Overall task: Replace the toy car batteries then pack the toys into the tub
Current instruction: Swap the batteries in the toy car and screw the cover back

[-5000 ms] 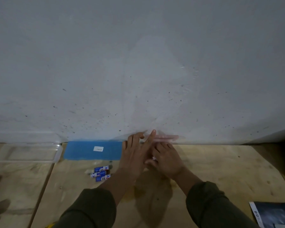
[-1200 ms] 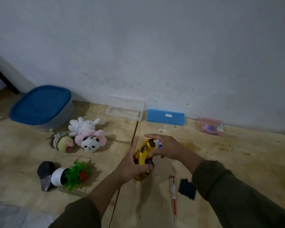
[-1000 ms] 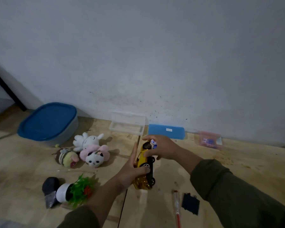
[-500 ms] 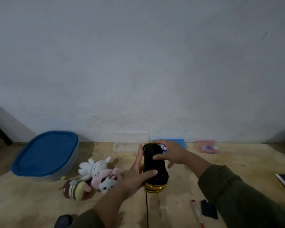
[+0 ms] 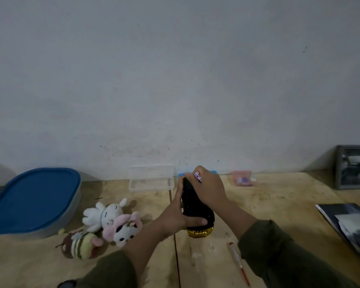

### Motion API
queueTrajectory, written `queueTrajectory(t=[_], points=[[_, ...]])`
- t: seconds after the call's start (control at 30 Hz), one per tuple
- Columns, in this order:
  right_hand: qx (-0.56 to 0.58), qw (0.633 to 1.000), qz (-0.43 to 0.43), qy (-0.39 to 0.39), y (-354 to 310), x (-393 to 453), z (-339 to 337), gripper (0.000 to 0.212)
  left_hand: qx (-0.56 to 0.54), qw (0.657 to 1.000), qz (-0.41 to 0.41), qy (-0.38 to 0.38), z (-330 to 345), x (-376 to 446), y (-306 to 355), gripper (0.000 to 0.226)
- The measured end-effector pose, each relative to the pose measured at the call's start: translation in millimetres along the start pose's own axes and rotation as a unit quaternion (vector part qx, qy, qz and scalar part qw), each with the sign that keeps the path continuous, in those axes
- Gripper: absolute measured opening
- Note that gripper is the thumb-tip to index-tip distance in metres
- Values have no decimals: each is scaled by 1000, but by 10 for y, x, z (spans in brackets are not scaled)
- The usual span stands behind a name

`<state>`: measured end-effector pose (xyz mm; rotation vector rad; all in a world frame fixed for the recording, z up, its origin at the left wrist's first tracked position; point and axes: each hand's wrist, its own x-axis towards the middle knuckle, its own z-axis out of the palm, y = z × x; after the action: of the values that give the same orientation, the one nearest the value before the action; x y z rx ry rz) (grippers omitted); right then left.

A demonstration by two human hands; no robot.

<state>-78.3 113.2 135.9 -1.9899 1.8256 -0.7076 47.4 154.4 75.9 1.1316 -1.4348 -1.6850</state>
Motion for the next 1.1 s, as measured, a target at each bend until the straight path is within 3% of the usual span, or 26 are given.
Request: queueTrajectory(t=[0.1,0.2,0.3,0.43,0.57,0.73,1.1], points=[[-9,1000,-15,-11,67,14,-1,35,-11,1000,14,2,41,83,87,129],[53,995,-37,-77,129,83,-138,26,-20,999,23,23,32,163,113,133],[38,986,-88,-134,165,157,-268,33,-25,998,11,48,15,244,153,138],[-14,981,-133,-142,211,252,-310,38,2,998,10,67,58,332,228,135],[-41,980,-146,-133,273,347,-307,27,14,997,2,79,96,385,234,135],[-100,968,-157,-167,311,384,-284,24,23,995,0,97,67,413,172,140],[-109,941,-198,-251,285,476,-512,22,31,994,6,108,37,401,187,133]])
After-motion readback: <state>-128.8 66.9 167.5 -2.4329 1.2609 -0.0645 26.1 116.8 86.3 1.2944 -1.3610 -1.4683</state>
